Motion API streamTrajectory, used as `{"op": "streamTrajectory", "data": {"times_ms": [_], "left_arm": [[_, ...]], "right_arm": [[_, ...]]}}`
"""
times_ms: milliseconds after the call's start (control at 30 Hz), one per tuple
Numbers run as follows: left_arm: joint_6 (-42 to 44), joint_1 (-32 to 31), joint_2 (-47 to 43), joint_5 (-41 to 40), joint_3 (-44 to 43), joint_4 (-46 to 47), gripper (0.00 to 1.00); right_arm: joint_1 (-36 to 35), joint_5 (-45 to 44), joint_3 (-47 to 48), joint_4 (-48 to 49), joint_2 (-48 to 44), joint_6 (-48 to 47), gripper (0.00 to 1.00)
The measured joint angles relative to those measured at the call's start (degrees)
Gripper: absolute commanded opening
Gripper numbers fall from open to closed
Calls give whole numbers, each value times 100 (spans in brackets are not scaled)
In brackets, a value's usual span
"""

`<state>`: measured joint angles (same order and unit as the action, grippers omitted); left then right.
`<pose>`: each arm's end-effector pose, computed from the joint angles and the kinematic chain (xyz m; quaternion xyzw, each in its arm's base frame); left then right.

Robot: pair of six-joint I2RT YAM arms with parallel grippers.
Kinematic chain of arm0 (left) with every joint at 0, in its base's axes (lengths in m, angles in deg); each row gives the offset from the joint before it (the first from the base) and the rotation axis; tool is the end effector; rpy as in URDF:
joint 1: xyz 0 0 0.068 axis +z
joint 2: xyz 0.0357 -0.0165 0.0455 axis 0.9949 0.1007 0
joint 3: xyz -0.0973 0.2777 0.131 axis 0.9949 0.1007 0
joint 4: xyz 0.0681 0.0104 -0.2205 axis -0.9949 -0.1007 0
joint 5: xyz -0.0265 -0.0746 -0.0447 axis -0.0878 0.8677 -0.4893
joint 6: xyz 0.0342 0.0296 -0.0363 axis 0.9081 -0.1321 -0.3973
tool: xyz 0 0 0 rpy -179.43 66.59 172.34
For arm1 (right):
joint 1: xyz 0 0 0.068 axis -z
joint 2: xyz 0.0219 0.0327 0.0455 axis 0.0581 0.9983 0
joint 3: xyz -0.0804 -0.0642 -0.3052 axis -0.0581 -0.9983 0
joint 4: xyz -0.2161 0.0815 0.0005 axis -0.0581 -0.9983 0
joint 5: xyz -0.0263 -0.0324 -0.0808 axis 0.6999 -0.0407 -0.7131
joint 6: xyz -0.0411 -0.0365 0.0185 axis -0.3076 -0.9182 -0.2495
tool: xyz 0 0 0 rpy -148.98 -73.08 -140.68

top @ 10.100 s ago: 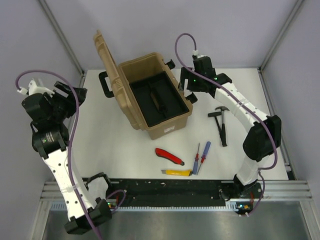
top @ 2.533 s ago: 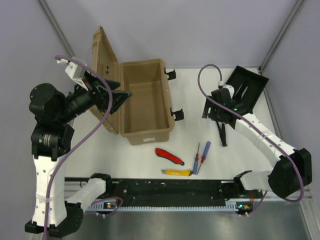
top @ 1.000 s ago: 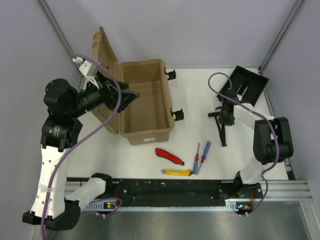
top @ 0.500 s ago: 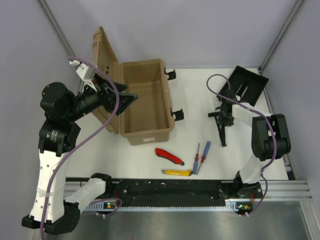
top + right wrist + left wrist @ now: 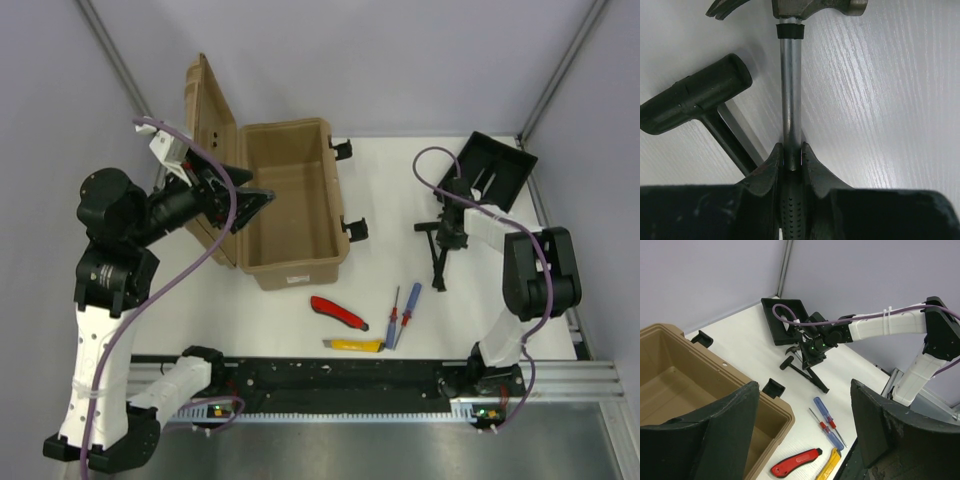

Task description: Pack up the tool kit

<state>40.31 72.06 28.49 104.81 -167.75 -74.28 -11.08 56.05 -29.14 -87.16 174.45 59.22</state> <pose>0.0745 -0.0445 0.5378 0.2311 0.6472 -0.4115 0.5986 0.3130 0.0332 0.2312 0.1736 0.9569 -0.0483 0.2279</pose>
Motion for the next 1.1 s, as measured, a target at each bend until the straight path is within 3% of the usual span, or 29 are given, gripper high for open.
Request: {"op": "streamTrajectory", "data": {"times_ms": [167,367,533,700,933,1100], "left_arm": [[11,0,-2,-33,0,0,77],[90,0,0,-153,-28,-20,77],[125,0,-2,-282,-85,-44,77],[136,0,-15,-428,-94,-46,77],[138,0,-205,-885,-94,-76,77],[140,0,-442,-1644,-94,-251,77]], "right_arm": [[0,-63,0,-157,-155,-63,0],[0,-26,238,-717,-1180,-101,0],[0,229,940,-901,-2072,-22,0],[-168,691,1875,-973,-2341,63,0],[-1486,890,3156,-732,-1797,-9,0],[-2811,870,3908,-404,-645,-146,0]]}}
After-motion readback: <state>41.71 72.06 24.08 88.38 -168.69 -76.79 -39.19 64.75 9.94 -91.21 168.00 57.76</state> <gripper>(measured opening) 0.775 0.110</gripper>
